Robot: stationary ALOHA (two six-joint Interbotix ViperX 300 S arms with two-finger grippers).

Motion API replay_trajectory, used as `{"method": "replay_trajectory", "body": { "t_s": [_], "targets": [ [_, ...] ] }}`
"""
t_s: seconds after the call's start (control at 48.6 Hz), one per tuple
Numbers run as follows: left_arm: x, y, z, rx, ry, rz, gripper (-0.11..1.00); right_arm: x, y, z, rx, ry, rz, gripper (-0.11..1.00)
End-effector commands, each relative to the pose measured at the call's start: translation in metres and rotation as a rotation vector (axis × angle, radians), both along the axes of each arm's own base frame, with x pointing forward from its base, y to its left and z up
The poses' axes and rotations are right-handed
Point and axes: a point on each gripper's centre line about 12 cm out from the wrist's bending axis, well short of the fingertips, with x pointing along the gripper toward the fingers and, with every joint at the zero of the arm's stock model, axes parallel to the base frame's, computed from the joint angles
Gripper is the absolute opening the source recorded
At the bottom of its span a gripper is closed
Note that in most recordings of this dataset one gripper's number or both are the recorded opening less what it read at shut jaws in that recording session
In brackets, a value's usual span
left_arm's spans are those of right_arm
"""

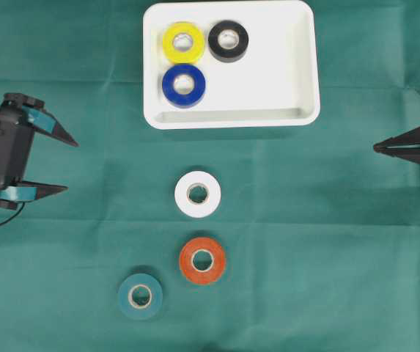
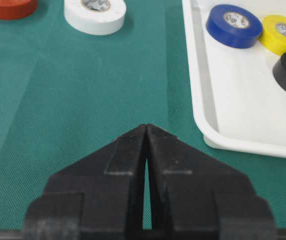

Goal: Put the tape into the white case with the left arm.
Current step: 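Open the left gripper and retract it to the side, then move the left gripper toward the teal tape roll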

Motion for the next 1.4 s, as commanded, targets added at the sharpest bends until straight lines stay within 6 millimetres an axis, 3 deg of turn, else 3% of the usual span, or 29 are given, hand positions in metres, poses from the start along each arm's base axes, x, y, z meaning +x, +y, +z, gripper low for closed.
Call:
{"method": "replay_trajectory", "body": {
  "t_s": [0.0,0.494,0.699,1.378],
  "targets": [
    [0.000,-0.001,0.007,-0.007,-0.039,-0.002,0.96,0.002,0.000,0.005,-0.002,-0.015,-0.001,-0.09],
    [0.000,-0.001,0.005,-0.007,-0.044,-0.003,0.95,0.002,0.000,0.005,-0.002,-0.017,-0.001,-0.09],
    [0.012,-0.011,0.002,-0.009,-0.047,-0.040,0.95,0.002,0.000,0.005,-0.003,-0.015,0.000,-0.09],
    [0.083,-0.089,-0.010,0.013,0.073,-0.274,0.95,0.002,0.000,0.005,-0.002,-0.015,-0.001,-0.09]
  ]
}}
